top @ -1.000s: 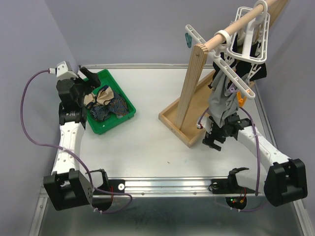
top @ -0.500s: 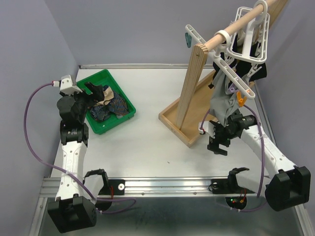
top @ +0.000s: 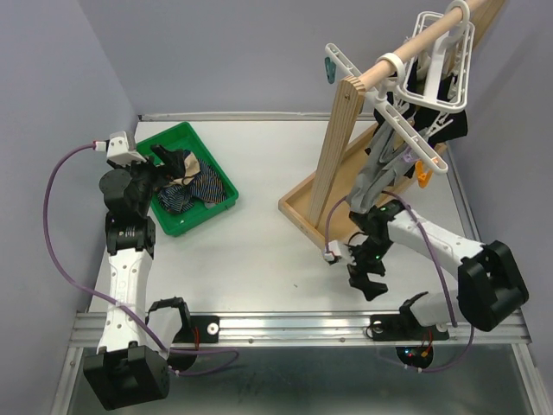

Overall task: Remove the underwear clipped to the hanger
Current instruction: Remove the underwear from the hanger.

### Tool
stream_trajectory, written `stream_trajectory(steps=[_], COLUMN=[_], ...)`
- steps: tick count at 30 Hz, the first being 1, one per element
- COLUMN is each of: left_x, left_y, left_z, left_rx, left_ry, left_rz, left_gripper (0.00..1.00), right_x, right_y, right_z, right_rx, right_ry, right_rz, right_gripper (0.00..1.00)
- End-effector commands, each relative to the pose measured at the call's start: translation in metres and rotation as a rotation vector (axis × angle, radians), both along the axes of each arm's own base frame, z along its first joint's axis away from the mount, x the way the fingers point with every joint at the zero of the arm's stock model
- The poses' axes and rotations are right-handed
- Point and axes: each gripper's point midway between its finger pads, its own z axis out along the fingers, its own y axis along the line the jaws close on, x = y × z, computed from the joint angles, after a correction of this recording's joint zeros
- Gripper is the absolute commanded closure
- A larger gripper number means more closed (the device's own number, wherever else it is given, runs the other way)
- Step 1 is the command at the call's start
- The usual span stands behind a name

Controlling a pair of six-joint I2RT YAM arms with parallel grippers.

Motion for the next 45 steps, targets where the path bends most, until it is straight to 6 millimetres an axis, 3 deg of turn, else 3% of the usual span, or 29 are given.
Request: stream_trajectory(steps=[1,6,11,17,25,29,33,41,45], left_x=[-0.003,-0.002,-0.003,-0.002,-0.004,-0.010,-0.019,-0.029,-0.031], left_y=[-0.003,-0.001,-0.002,-0.004,-0.014,-0.028,-0.045,-0.070,-0.100], left_z=[0.020,0.019,0.019,0.019,0.029,0.042,0.055,0.062,0.061], left_rx=[0.019,0.026,0.026,0.021,-0.017,-0.026,-0.026,0.002,0.030], left_ry=[-0.083,-0.079,-0.082,-0.084,-0.108,-0.145,-0.183,-0.210,-0.217], left_rz=[-0.017,-0.006,-0.011,-0.023,-0.073,-0.150,-0.248,-0.354,-0.443], left_gripper=[0.01,0.01,0.01,0.01,0.01,0.01,0.01,0.01,0.01], right_x=[-0.017,-0.030,-0.027,-0.014,-0.004,-0.002,0.000,0.002,0.019], right_y=[0.032,0.063,0.077,0.054,0.055,0.052,0.039,-0.005,-0.034], right_z=[-0.010,-0.010,0.018,0.036,0.088,0.116,0.136,0.140,0.139], right_rx=[-0.023,-0.042,0.032,-0.029,0.150,0.252,0.320,0.321,0.235], right_ry=[0.039,0.013,-0.046,-0.182,-0.301,-0.366,-0.435,-0.609,-0.712], right_rz=[0.090,0.184,0.178,0.144,0.072,0.034,-0.042,-0.250,-0.436], right_gripper=[0.00,0.00,0.00,0.00,0.00,0.00,0.00,0.00,0.00])
